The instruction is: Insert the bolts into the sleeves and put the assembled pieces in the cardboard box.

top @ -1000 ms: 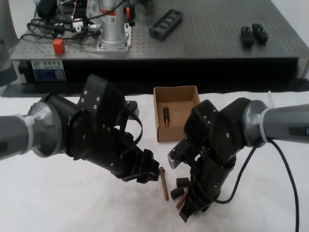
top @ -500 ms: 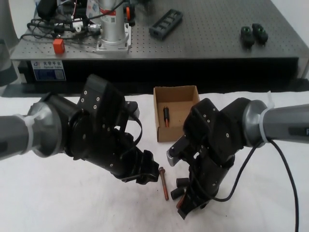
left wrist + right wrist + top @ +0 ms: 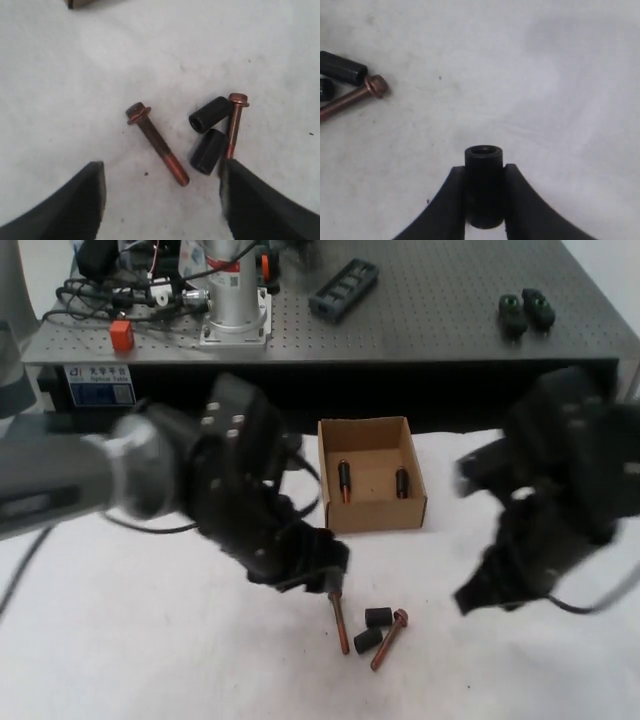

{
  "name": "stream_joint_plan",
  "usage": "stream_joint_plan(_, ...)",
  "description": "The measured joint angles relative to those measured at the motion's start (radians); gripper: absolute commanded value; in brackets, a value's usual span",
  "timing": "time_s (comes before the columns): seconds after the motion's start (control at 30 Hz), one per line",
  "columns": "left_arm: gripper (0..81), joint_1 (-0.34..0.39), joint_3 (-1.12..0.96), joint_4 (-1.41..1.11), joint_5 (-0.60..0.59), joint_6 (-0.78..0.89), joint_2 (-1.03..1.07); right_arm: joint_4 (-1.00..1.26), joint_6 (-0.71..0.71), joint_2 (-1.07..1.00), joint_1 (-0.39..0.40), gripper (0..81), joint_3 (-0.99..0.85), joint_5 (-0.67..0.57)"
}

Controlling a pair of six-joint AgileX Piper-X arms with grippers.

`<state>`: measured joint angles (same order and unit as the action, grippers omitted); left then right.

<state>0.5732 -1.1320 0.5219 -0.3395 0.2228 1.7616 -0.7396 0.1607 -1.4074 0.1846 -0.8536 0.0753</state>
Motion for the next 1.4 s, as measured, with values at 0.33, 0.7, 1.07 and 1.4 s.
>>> stream_joint_plan(0.33,37.1,0.171,-0.278,0.179,0.088,-0.125,0.195,-0.021,-0.068,0.264,-0.069,2.7,0.153,-0.057)
stream_joint_plan(0.7,36.7,0.228,-0.443,0.283,0.122,-0.254,0.332,-0.05,-0.074,0.344,-0.074,2.7,0.192,-0.066)
stream_joint_plan(1.07,28.7,0.228,-0.472,0.32,0.136,-0.288,0.373,-0.058,-0.09,0.349,-0.074,2.7,0.192,-0.066)
stream_joint_plan(1.4,23.3,0.228,-0.479,0.315,0.136,-0.316,0.396,-0.058,-0.096,0.349,-0.074,2.7,0.192,-0.066)
